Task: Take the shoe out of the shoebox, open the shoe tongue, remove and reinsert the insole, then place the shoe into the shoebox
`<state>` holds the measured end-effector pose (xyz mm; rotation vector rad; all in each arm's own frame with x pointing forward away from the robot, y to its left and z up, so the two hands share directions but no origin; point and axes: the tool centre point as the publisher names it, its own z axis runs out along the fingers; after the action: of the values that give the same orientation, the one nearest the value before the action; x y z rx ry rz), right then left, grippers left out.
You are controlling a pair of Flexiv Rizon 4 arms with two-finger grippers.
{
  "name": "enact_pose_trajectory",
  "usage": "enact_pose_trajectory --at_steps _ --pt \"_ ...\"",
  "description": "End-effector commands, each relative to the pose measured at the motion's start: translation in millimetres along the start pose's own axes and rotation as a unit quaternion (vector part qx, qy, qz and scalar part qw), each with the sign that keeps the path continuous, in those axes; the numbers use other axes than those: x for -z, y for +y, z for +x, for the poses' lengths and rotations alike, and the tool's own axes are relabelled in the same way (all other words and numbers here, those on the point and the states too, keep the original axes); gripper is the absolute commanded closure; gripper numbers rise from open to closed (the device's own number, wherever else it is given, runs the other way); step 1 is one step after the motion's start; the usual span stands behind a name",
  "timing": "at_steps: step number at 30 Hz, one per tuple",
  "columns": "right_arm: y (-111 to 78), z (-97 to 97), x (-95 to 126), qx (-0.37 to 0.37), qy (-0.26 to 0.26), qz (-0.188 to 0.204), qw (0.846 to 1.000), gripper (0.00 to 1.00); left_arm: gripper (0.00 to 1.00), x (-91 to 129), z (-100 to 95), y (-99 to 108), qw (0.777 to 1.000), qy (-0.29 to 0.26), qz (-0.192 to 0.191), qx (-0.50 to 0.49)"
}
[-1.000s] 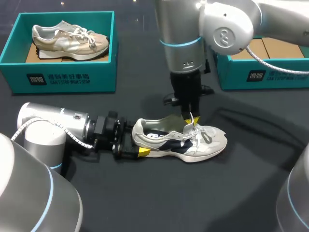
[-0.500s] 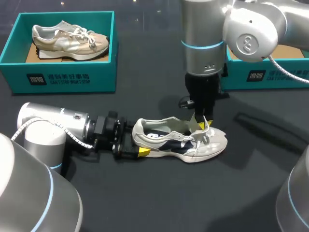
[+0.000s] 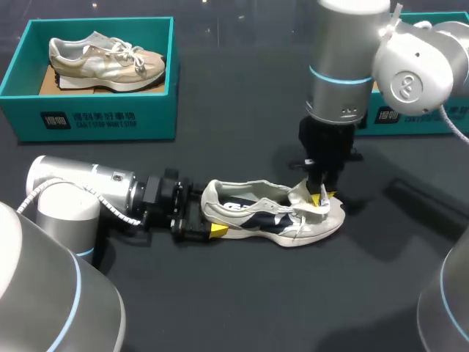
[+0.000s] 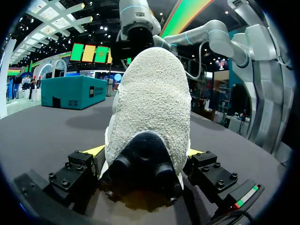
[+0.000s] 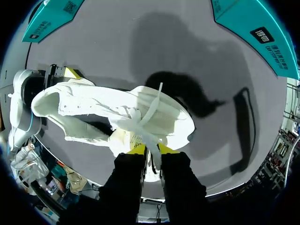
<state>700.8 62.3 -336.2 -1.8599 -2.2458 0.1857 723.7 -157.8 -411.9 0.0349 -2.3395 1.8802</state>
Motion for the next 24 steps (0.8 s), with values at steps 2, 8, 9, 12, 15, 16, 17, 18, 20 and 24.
enact_pose_trajectory --at_steps 2,8,9,12,15,16,17,18,20,24 --pt "1.8 -3.1 -8 -0.009 0.009 0.003 1.0 0.0 1.0 0 1.0 3 1.0 -0.001 0.0 0.0" --pt "2.3 -4.3 -11 -0.028 -0.011 0.008 1.0 0.0 1.0 0 1.0 3 1.0 -0.001 0.0 0.0" --pt "2.3 -5.5 -12 -0.03 -0.013 0.009 0.999 0.0 1.0 0 1.0 3 1.0 -0.001 0.0 0.0" --pt "1.7 -9.4 -13 -0.041 -0.022 0.016 0.999 0.0 1.0 0 1.0 3 1.0 -0.001 0.0 0.0" --pt "-0.6 -16.6 -13 -0.058 -0.034 0.02 0.998 0.0 1.0 0 1.0 3 1.0 -0.001 0.0 0.0" --pt "-2.0 -19.4 -12 -0.064 -0.038 0.022 0.997 0.0 1.0 0 1.0 3 1.0 -0.001 0.0 0.0" --pt "-3.5 -21.4 -9 -0.069 -0.038 0.022 0.997 0.0 1.0 0 1.0 3 1.0 -0.001 0.0 0.0" --pt "-5.3 -22.7 -6 -0.071 -0.042 0.019 0.996 0.0 1.0 0 1.0 3 1.0 -0.001 0.0 0.0" --pt "-9.3 -22.3 6 -0.075 -0.056 0.014 0.996 0.0 1.0 0 1.0 3 1.0 -0.001 0.0 0.0" --pt "-16.5 -19.1 36 -0.07 -0.085 -0.003 0.994 0.0 1.0 0 1.0 3 1.0 -0.001 0.0 0.0"
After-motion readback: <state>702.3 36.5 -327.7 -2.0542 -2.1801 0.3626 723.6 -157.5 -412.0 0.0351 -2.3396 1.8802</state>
